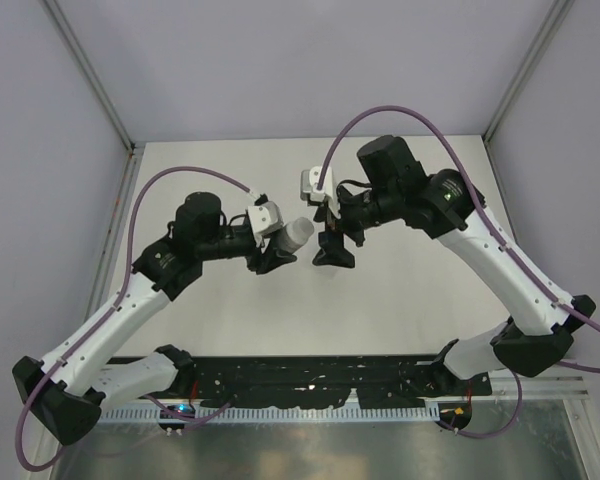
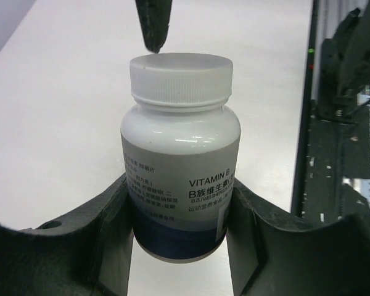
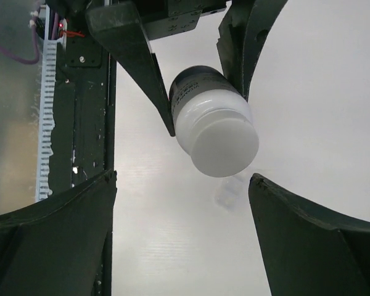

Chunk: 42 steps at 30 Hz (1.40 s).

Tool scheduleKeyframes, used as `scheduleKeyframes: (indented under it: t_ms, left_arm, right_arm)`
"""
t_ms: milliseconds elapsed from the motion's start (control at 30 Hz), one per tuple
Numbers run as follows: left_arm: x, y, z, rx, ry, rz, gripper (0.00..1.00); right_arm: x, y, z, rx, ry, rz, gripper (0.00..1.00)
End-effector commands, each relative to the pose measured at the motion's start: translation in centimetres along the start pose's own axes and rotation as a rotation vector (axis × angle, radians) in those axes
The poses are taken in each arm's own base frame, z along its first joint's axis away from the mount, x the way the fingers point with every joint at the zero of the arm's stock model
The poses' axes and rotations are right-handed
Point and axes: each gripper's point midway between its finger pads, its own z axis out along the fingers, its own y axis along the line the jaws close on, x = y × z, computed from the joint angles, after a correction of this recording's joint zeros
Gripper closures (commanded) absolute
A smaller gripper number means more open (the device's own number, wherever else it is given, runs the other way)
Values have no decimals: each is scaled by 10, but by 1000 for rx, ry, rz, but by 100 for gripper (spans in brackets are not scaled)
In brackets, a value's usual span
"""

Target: Sort the pills into containers

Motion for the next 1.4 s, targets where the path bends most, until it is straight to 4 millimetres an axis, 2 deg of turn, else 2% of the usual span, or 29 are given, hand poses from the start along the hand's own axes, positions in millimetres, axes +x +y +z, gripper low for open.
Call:
scheduleKeyframes:
  t_ms: [0, 133, 333, 533, 667, 700, 833, 933, 1100, 1200, 1367]
  left_arm:
    - [-17, 36, -4, -221, -40, 107, 100]
    - [-16, 47, -5, -301, -33, 119, 100]
    - [-22, 61, -6, -396, -41, 120, 100]
    - [-23, 69, -4, -465, -30, 119, 100]
    - [-20, 71, -1, -482, -17, 119, 100]
    - [-19, 72, -2, -486, -16, 118, 100]
    - [-18, 72, 0, -485, -14, 116, 100]
    - [-21, 71, 1, -476, -22, 112, 100]
    - [-24, 49, 7, -351, -38, 107, 100]
    - [-24, 21, 12, -186, -48, 107, 100]
    - [-24, -34, 10, 116, -61, 121, 100]
  right_arm:
    - [-36, -23, -9, 72, -133, 109, 9]
    - [-46, -48, -12, 97, -187, 235, 11]
    - [-42, -70, 1, 90, -199, 359, 13]
    - [-37, -72, 14, 12, -228, 448, 16]
    - [-36, -71, 17, -27, -244, 471, 29]
    - [-35, -71, 17, -31, -245, 482, 36]
    - [-30, -71, 20, -41, -243, 488, 52]
    - [-25, -70, 23, -48, -233, 494, 59]
    - [-19, -65, 22, -65, -212, 416, 72]
    - [-17, -59, 16, -63, -204, 274, 74]
    - [-18, -29, 5, -65, -157, 39, 75]
